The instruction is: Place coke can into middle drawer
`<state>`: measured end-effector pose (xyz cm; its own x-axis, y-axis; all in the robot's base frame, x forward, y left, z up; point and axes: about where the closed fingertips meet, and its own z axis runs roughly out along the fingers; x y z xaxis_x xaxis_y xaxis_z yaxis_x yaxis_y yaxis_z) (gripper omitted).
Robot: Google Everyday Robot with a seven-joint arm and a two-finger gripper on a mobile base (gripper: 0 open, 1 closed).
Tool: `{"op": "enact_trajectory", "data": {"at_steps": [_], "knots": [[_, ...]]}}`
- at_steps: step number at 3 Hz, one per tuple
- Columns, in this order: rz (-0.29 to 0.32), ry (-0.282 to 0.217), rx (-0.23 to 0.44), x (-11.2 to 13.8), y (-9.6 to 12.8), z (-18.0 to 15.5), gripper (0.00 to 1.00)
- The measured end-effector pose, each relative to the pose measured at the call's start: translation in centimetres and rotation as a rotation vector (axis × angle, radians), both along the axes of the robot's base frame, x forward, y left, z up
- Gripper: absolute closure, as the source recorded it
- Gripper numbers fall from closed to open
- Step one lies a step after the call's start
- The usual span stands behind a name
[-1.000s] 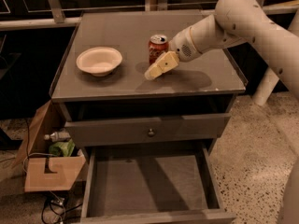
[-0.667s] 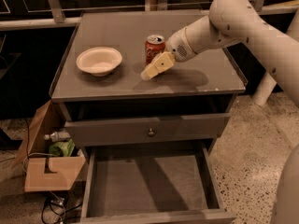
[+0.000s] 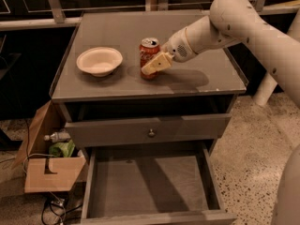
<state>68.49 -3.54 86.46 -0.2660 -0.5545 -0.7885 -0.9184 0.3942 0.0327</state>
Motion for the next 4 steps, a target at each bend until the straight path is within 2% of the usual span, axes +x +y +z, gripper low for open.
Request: {"op": "enact_trajectory", "data": {"at_steps": [2,3,4], "knots": [[0.0,0.0,0.0,0.0,0.0,0.0,0.89],[0.005,-0.029,-0.012,-1.2,-0.2,1.8,1.0],[-0.036,-0.086,-0.023,-4.2,-2.1,5.2,1.0]]}}
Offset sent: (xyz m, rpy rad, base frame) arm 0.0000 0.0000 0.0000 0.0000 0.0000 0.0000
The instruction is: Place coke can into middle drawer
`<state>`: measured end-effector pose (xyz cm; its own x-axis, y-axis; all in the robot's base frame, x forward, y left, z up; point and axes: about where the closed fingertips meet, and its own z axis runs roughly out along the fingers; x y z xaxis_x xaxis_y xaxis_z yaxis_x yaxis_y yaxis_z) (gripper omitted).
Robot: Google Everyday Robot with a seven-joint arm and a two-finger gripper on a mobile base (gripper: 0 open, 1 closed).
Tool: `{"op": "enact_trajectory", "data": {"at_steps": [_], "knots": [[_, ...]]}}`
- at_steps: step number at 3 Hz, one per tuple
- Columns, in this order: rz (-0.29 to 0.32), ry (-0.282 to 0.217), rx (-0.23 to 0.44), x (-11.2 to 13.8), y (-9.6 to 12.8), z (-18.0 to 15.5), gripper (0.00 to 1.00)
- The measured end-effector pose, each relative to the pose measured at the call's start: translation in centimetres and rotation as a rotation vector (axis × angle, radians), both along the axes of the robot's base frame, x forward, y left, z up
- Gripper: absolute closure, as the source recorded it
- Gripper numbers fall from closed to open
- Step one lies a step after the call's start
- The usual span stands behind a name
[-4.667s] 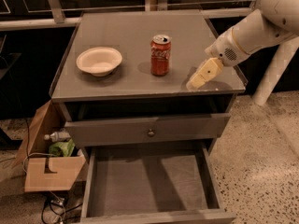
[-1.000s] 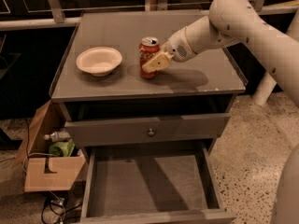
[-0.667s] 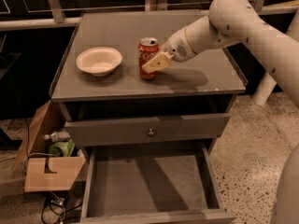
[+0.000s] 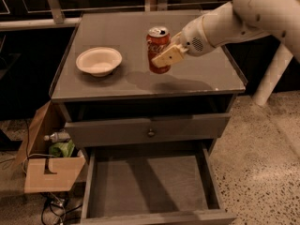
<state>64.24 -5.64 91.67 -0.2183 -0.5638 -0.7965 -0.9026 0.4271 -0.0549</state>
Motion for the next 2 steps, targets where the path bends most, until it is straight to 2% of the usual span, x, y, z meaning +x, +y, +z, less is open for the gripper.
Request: {"op": "enact_trajectory", "data": {"at_steps": [1,2], "knots": [[-0.09,-0.045,-0.013,-6.5,-4.0,3.7,1.0],[-0.146,-0.034,-0.034,-11.0,-6.7,4.2,1.0]]}}
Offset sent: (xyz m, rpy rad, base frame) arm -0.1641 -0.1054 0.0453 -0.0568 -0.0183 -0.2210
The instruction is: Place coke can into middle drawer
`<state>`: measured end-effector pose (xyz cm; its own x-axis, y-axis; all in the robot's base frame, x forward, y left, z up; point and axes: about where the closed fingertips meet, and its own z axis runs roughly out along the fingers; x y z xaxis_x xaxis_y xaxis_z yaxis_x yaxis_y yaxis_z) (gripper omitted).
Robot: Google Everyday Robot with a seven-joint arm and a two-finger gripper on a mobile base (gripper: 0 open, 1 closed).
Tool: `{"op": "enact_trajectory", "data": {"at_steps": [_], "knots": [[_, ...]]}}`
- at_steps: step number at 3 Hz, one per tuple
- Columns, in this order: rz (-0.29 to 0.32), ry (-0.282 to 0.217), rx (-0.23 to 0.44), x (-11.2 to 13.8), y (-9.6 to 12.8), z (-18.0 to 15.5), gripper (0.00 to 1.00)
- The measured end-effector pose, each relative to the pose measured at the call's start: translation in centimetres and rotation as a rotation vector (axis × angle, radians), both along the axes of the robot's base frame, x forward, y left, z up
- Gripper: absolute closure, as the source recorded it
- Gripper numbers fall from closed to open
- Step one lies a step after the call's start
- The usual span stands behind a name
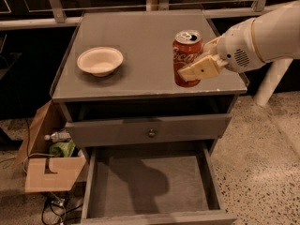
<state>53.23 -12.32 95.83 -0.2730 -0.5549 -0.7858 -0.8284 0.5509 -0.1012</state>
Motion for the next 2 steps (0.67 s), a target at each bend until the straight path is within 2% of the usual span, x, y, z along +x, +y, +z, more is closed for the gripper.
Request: {"op": "enact_trajectory", "data": {"at_steps": [1,2], "knots": [[-0.011,0.002,-0.004,-0.36,-0.53,-0.07,1.0],[-0.002,-0.002,-0.018,0.46,-0.34,-1.06,1.0]]}}
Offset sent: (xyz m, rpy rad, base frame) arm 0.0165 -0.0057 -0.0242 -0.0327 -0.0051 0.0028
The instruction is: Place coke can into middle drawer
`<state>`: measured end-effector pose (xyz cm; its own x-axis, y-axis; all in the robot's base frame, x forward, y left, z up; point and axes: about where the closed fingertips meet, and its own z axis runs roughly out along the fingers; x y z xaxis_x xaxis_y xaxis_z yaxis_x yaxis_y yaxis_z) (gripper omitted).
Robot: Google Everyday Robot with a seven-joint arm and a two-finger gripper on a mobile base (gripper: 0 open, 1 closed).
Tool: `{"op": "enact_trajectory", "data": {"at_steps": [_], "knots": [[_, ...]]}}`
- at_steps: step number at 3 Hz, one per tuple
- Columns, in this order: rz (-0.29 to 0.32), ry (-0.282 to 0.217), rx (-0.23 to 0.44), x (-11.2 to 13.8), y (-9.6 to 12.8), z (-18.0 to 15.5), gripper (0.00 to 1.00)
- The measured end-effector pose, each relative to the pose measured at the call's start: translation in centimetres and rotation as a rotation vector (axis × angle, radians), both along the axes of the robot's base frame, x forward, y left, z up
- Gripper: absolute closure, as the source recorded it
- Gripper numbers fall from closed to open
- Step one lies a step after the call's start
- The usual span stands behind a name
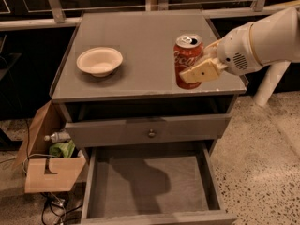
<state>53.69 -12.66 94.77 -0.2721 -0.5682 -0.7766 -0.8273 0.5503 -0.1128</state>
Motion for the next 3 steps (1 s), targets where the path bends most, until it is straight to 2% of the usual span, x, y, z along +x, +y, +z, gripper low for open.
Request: {"op": "enact_trajectory", "data": {"at_steps": [1,2,3], "knots": [[-0.016,0.042,-0.02,-1.1,-1.4,-3.7,1.0],[-0.049,0.139,-0.013,-4.4,-3.8,-9.0,1.0],[-0.072,0.196,0.014,-6.4,-4.8,-11.7,1.0]]}}
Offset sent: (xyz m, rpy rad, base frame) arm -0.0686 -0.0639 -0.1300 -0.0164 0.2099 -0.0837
